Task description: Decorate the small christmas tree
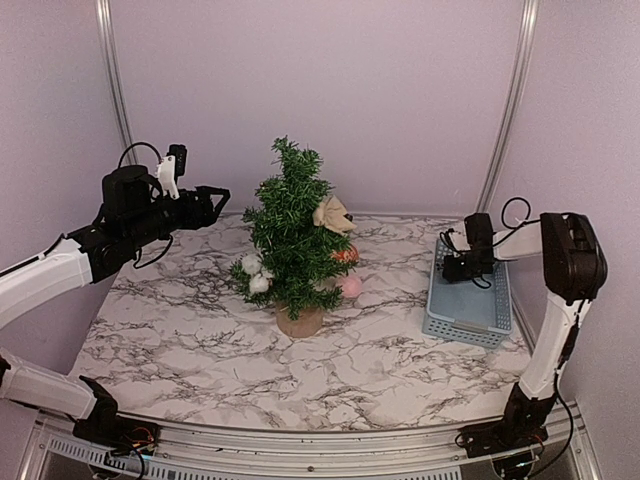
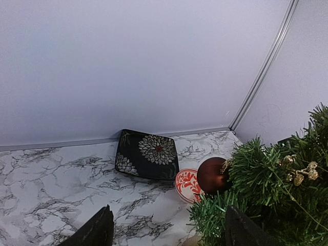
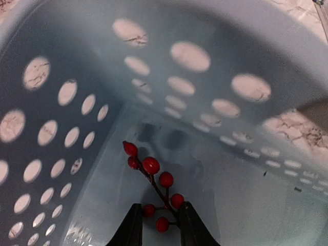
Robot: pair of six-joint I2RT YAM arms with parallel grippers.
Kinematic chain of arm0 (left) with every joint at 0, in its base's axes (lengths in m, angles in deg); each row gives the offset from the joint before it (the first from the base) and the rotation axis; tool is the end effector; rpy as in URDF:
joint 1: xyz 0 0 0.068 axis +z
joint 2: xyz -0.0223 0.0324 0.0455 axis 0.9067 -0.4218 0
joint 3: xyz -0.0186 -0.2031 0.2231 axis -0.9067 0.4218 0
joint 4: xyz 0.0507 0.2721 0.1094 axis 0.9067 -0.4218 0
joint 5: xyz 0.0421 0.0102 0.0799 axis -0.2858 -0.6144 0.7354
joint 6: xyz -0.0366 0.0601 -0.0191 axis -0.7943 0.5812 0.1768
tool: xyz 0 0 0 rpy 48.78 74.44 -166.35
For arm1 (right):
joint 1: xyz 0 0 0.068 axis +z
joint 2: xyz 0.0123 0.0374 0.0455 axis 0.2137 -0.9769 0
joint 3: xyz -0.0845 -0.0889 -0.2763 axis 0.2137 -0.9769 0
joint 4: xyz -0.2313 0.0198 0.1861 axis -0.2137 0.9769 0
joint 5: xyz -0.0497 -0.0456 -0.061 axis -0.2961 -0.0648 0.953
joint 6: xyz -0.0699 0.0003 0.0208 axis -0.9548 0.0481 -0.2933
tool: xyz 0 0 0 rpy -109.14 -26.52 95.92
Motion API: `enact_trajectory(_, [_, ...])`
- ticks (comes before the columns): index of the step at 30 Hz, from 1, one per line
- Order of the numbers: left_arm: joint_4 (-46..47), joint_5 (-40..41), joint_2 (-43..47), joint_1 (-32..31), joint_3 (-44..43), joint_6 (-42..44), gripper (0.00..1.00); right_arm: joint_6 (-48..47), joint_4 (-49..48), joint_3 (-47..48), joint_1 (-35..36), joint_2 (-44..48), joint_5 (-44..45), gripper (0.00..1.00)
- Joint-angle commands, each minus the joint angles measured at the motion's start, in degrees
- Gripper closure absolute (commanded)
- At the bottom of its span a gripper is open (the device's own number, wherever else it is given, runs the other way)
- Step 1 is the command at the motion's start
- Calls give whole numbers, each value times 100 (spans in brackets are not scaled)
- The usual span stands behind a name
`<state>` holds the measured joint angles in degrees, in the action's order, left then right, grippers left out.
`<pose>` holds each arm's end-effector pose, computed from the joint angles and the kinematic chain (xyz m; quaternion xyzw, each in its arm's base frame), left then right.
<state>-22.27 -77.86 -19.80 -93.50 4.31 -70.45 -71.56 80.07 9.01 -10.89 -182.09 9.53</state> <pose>0.2962 -0.1640 0.3700 0.0907 0.7241 -0.2814 0.6232 0.4499 0.0167 0.1170 -0.0653 0.9520 0.0330 0.2972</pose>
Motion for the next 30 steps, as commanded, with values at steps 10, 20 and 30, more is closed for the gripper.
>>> enact_trajectory(10, [312, -162, -35, 23, 33, -23, 25, 542, 2124, -546, 958, 1217, 1056, 54])
enact_trajectory(20, [312, -179, -31, 23, 33, -52, 25, 159, 2443, 521, 860, 891, 791, 47])
enact_trajectory(30, [312, -139, 101, 23, 150, 16, 24, 15, 2142, 408, 676, 342, 172, 55])
